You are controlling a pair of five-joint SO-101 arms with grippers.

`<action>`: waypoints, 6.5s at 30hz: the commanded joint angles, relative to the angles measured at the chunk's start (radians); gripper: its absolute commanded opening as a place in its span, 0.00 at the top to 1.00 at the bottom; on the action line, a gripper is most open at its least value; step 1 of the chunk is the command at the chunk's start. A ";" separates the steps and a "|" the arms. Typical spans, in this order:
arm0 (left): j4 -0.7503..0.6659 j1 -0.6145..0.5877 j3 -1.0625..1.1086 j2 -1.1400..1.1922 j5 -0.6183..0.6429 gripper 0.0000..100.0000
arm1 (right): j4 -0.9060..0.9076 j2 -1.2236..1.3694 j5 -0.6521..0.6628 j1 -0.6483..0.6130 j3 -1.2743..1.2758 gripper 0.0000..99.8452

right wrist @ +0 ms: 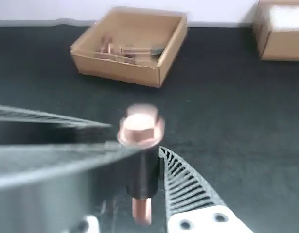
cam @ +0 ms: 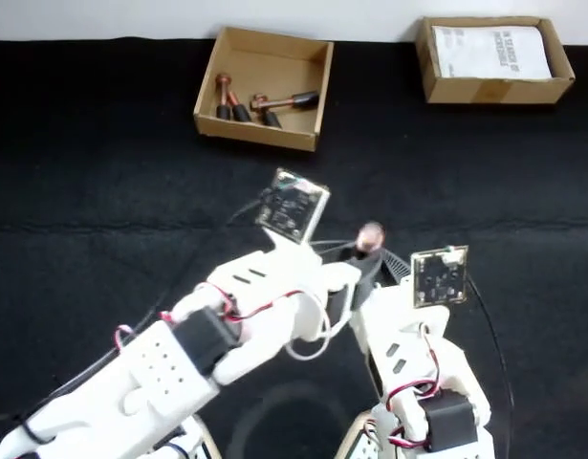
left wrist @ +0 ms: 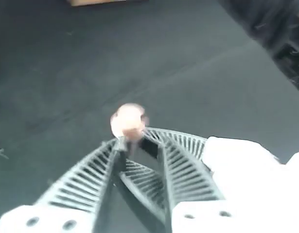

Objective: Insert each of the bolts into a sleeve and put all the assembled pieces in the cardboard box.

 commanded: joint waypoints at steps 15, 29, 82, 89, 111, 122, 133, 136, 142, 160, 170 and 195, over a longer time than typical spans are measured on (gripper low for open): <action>0.351 -0.346 -0.216 -0.295 -0.152 0.89 | -0.220 0.012 0.006 0.096 -0.013 0.99; 0.120 -0.699 0.340 -0.711 -0.311 0.99 | -0.463 0.935 0.000 0.113 -0.581 0.99; -0.020 -1.036 0.889 -0.937 -0.315 0.98 | -0.380 2.856 1.017 -0.064 -2.267 0.86; -0.020 -1.036 0.889 -0.937 -0.315 0.98 | -0.234 2.832 1.010 -0.062 -2.321 0.71; -0.018 -0.951 0.889 -0.924 -0.315 0.98 | 0.671 2.606 0.463 -0.031 -3.140 0.71; -0.081 -0.900 0.897 -0.768 -0.316 0.99 | 0.828 2.262 0.459 0.061 -3.131 0.79; -0.097 -0.897 0.897 -0.746 -0.316 0.99 | 0.831 1.969 0.459 0.186 -3.126 0.99; -0.095 -0.897 0.897 -0.746 -0.316 0.99 | 0.831 1.836 0.459 0.228 -3.051 0.99; -0.094 -0.897 0.897 -0.746 -0.316 0.99 | 0.828 1.376 0.459 0.331 -2.583 0.99; 0.075 -0.901 0.897 -0.753 -0.315 0.99 | 0.659 0.395 0.253 0.387 -0.977 0.99; 0.196 -0.901 0.897 -0.754 -0.315 0.99 | 0.361 0.140 0.261 0.383 -0.274 0.99; 0.269 -0.901 0.895 -0.754 -0.315 0.98 | 0.197 0.124 -0.232 0.114 0.418 0.99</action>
